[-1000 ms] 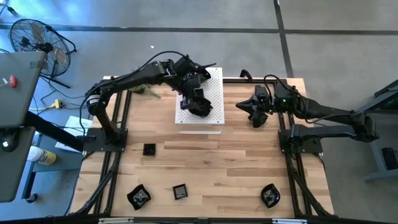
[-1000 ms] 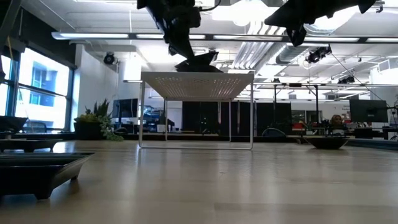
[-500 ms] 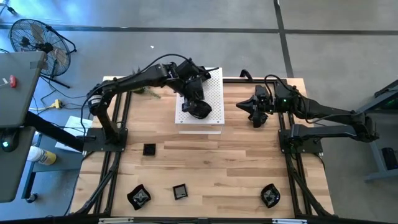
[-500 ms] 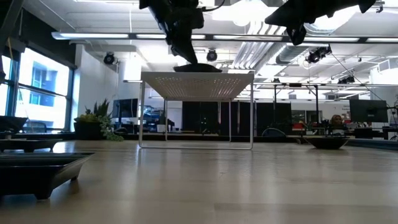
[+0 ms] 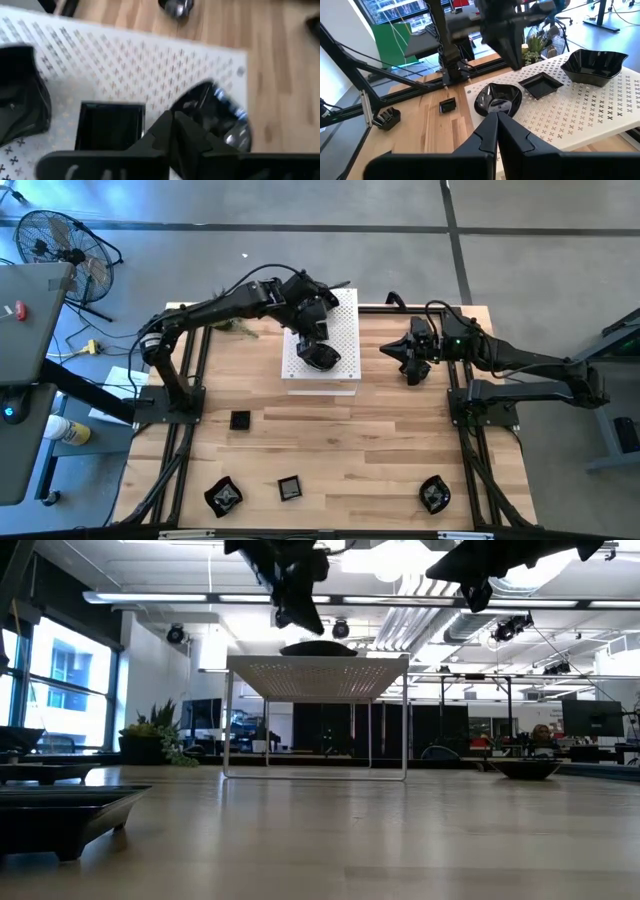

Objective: Pick & Place Mini shaped plates
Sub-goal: Stack the black square plate on top of the black square plate on the shelf

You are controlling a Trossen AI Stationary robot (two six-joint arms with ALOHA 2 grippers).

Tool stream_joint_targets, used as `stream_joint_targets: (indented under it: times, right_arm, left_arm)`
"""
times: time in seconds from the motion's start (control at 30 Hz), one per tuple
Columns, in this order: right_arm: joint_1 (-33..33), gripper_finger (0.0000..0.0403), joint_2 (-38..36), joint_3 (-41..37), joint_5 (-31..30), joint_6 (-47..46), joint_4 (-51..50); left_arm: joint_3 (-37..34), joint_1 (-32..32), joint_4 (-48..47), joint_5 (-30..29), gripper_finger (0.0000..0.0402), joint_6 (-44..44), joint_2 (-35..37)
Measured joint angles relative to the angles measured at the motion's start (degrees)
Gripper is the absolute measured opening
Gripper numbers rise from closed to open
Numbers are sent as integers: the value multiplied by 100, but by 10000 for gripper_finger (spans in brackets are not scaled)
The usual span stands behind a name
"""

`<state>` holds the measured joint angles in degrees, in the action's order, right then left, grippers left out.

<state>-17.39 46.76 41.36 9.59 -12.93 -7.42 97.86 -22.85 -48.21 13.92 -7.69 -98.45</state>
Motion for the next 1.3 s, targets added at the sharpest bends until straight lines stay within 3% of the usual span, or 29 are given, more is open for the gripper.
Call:
stream_joint_targets:
  times: [0.17,0.3,0.47,0.7,0.9,1.13,1.3]
  right_arm:
    - [2,3,-4,0,-135,0,0]
    - [0,3,-2,0,-483,4,-6]
    - [-53,2,31,0,-780,-169,-36]
    - [-612,1,362,6,-783,-1041,-362]
    - [-1003,2,873,236,-789,-1191,-431]
    - [-1308,2,1163,657,-774,-1090,-646]
    - [-1477,2,1173,776,-774,-1020,-694]
  left_arm:
    - [0,82,392,-32,8,977,124]
    - [0,255,481,-481,3,1081,194]
    - [-113,463,849,-573,1,1129,363]
    - [-1232,525,2351,-625,0,1464,1054]
    - [-2499,410,3258,-815,0,1505,1932]
    - [-3368,297,2868,-590,0,1373,3017]
    - [-3377,28,1636,-306,0,1234,3715]
